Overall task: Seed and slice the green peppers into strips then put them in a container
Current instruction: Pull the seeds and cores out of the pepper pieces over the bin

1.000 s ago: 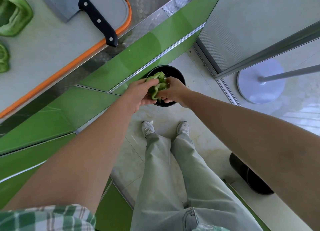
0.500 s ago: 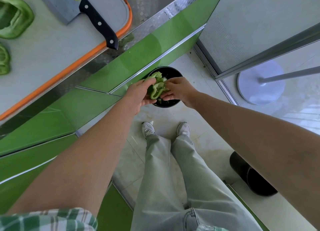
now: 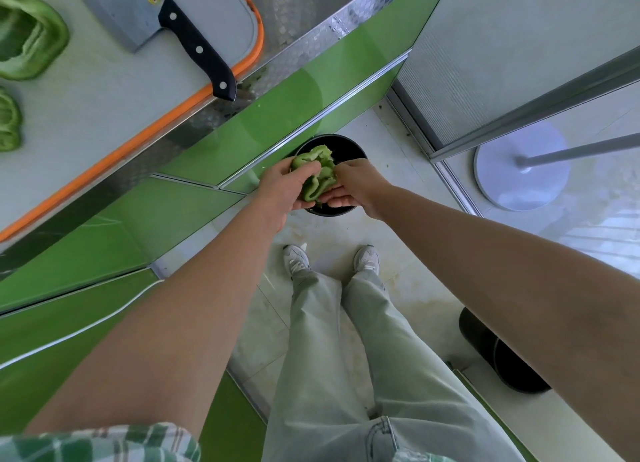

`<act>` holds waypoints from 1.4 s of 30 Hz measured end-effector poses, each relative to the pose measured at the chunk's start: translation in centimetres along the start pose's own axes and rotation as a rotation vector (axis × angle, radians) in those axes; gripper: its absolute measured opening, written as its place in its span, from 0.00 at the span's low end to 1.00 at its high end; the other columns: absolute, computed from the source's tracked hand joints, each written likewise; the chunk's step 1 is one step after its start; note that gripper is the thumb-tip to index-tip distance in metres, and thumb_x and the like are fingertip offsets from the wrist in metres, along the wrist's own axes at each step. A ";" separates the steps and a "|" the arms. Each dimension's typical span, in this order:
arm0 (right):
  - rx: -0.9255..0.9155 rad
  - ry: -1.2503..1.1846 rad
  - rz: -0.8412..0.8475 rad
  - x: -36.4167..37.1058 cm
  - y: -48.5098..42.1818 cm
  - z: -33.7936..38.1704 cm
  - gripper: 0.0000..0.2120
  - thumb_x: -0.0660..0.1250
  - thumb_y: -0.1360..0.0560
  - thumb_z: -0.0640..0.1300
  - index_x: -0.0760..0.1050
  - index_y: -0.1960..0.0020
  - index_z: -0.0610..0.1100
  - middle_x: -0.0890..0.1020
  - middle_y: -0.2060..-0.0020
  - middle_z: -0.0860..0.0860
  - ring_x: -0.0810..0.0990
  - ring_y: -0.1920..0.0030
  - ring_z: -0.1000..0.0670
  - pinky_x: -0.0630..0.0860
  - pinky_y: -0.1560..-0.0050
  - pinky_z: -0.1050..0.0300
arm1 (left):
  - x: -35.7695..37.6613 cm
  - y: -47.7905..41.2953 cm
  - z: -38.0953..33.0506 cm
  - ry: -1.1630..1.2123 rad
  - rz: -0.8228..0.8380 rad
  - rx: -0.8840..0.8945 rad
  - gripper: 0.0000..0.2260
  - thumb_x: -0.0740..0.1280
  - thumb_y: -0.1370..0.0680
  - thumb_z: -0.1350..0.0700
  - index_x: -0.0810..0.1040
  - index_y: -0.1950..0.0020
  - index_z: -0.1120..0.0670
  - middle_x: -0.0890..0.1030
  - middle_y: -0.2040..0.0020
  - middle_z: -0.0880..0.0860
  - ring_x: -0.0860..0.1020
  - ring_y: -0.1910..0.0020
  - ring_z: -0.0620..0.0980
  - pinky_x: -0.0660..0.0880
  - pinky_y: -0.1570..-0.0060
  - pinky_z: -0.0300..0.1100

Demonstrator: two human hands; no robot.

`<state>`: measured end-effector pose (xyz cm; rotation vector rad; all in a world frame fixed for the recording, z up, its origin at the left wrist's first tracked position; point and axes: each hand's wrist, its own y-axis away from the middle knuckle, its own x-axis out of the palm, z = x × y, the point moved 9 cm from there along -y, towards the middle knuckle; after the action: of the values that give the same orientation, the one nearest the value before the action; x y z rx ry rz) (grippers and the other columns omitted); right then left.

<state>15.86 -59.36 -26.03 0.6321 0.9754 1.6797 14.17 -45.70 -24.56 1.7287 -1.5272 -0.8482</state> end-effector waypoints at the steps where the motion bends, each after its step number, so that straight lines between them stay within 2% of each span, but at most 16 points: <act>1: 0.002 -0.020 0.005 0.0 -0.1 -0.1 0.14 0.56 0.20 0.39 0.74 0.41 0.31 0.82 0.54 0.37 0.84 0.56 0.42 0.83 0.58 0.54 | -0.1 -0.1 0.0 0.019 -0.014 -0.001 0.14 0.71 0.23 0.55 0.78 0.40 0.56 0.81 0.47 0.56 0.80 0.51 0.53 0.82 0.61 0.43; 3: -0.003 -0.019 0.055 0.5 0.0 -0.2 0.15 0.64 0.22 0.41 0.74 0.39 0.34 0.82 0.50 0.37 0.83 0.52 0.42 0.82 0.55 0.54 | -0.3 -0.2 0.0 0.030 -0.024 -0.007 0.13 0.71 0.23 0.55 0.79 0.40 0.56 0.81 0.47 0.56 0.80 0.51 0.53 0.81 0.62 0.43; 5: -0.016 0.011 0.055 0.7 0.0 -0.2 0.16 0.68 0.24 0.40 0.73 0.40 0.33 0.82 0.51 0.38 0.83 0.54 0.45 0.82 0.57 0.57 | -0.3 -0.2 0.0 0.003 -0.018 -0.006 0.14 0.72 0.24 0.55 0.79 0.40 0.56 0.81 0.47 0.56 0.80 0.51 0.53 0.81 0.62 0.43; 9: -0.024 -0.009 0.033 0.7 0.2 0.1 0.12 0.59 0.21 0.39 0.74 0.41 0.35 0.83 0.53 0.39 0.82 0.58 0.47 0.81 0.56 0.55 | -0.2 -0.2 0.0 0.009 -0.019 0.001 0.16 0.72 0.24 0.54 0.78 0.38 0.56 0.81 0.44 0.56 0.81 0.49 0.54 0.81 0.63 0.43; 11: -0.032 0.041 0.098 1.4 0.5 0.1 0.11 0.64 0.22 0.39 0.74 0.42 0.37 0.82 0.57 0.43 0.81 0.62 0.50 0.80 0.58 0.57 | -0.2 -0.1 0.0 0.017 -0.015 -0.006 0.15 0.72 0.24 0.55 0.79 0.38 0.56 0.81 0.46 0.56 0.80 0.50 0.54 0.82 0.60 0.45; 13: -0.030 0.066 0.083 1.4 0.7 0.1 0.11 0.65 0.23 0.38 0.74 0.42 0.37 0.81 0.61 0.46 0.80 0.64 0.52 0.79 0.62 0.61 | 0.1 0.1 -0.1 0.026 0.014 -0.011 0.14 0.72 0.24 0.56 0.79 0.39 0.56 0.80 0.48 0.56 0.80 0.53 0.53 0.82 0.62 0.44; 16: -0.033 0.025 0.036 1.1 0.6 0.1 0.11 0.66 0.24 0.39 0.74 0.42 0.38 0.81 0.57 0.44 0.80 0.64 0.52 0.78 0.64 0.61 | 0.4 0.5 -0.6 0.004 0.017 0.023 0.14 0.71 0.24 0.57 0.79 0.38 0.56 0.80 0.49 0.55 0.80 0.55 0.51 0.82 0.64 0.43; 19: -0.035 0.063 0.077 1.3 1.0 0.1 0.12 0.70 0.26 0.38 0.75 0.44 0.37 0.81 0.60 0.44 0.80 0.63 0.51 0.78 0.62 0.60 | 0.2 0.6 -0.7 -0.042 0.003 0.037 0.15 0.72 0.25 0.56 0.79 0.39 0.56 0.80 0.46 0.56 0.80 0.53 0.51 0.82 0.64 0.44; 22: -0.076 0.144 0.020 0.8 1.1 0.8 0.10 0.61 0.22 0.39 0.77 0.46 0.35 0.83 0.57 0.39 0.82 0.61 0.48 0.80 0.63 0.59 | 0.2 0.9 -0.7 -0.025 0.014 0.041 0.17 0.73 0.25 0.56 0.78 0.37 0.55 0.81 0.44 0.56 0.81 0.51 0.52 0.81 0.64 0.43; 25: -0.064 0.035 -0.095 -0.5 1.0 1.1 0.15 0.52 0.20 0.37 0.76 0.43 0.34 0.83 0.54 0.37 0.83 0.57 0.43 0.82 0.56 0.52 | -0.1 0.9 -0.8 0.007 -0.017 0.041 0.14 0.72 0.24 0.56 0.78 0.40 0.55 0.81 0.46 0.56 0.80 0.53 0.52 0.82 0.59 0.45; 28: -0.115 0.049 -0.003 -0.1 1.0 1.4 0.13 0.59 0.20 0.41 0.72 0.38 0.38 0.81 0.54 0.42 0.82 0.55 0.47 0.81 0.53 0.54 | -0.8 1.0 -0.8 0.035 -0.046 0.024 0.07 0.71 0.23 0.57 0.78 0.46 0.54 0.80 0.50 0.56 0.79 0.55 0.52 0.81 0.57 0.47; 30: -0.141 0.131 0.073 0.7 1.4 1.6 0.12 0.64 0.22 0.40 0.73 0.40 0.37 0.81 0.57 0.44 0.81 0.58 0.49 0.80 0.55 0.56 | -0.8 0.9 -0.7 0.039 -0.031 0.012 0.06 0.70 0.23 0.57 0.79 0.47 0.54 0.80 0.49 0.57 0.79 0.55 0.53 0.82 0.56 0.48; 34: -0.141 0.061 -0.008 0.2 1.3 2.0 0.11 0.55 0.19 0.39 0.73 0.41 0.38 0.82 0.56 0.42 0.83 0.58 0.47 0.81 0.52 0.52 | -0.5 1.0 -1.0 0.048 -0.006 0.030 0.02 0.69 0.23 0.57 0.79 0.50 0.53 0.81 0.50 0.56 0.79 0.54 0.53 0.81 0.57 0.47; 37: -0.176 0.153 0.047 0.7 1.5 2.0 0.08 0.60 0.21 0.40 0.73 0.44 0.38 0.82 0.55 0.40 0.83 0.55 0.44 0.81 0.51 0.51 | -0.4 1.0 -1.1 0.041 -0.002 0.034 0.02 0.70 0.23 0.57 0.79 0.50 0.52 0.81 0.52 0.55 0.80 0.56 0.52 0.81 0.57 0.46; 40: -0.182 0.104 0.016 0.4 1.4 2.1 0.10 0.57 0.20 0.40 0.73 0.43 0.38 0.83 0.53 0.39 0.83 0.56 0.45 0.81 0.50 0.50 | -0.2 0.9 -1.2 0.037 -0.003 0.037 0.03 0.69 0.22 0.57 0.79 0.49 0.52 0.81 0.52 0.54 0.80 0.54 0.52 0.82 0.59 0.45; 42: -0.201 0.148 0.031 0.5 1.5 2.3 0.09 0.61 0.21 0.42 0.73 0.44 0.38 0.83 0.55 0.41 0.83 0.56 0.46 0.81 0.50 0.50 | -0.2 1.0 -1.3 0.041 -0.008 0.029 0.01 0.69 0.22 0.57 0.79 0.52 0.52 0.81 0.53 0.54 0.80 0.55 0.52 0.81 0.59 0.45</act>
<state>16.71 -58.38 -23.60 0.3962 0.8887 1.8452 14.63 -45.53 -22.99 1.7633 -1.5133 -0.7934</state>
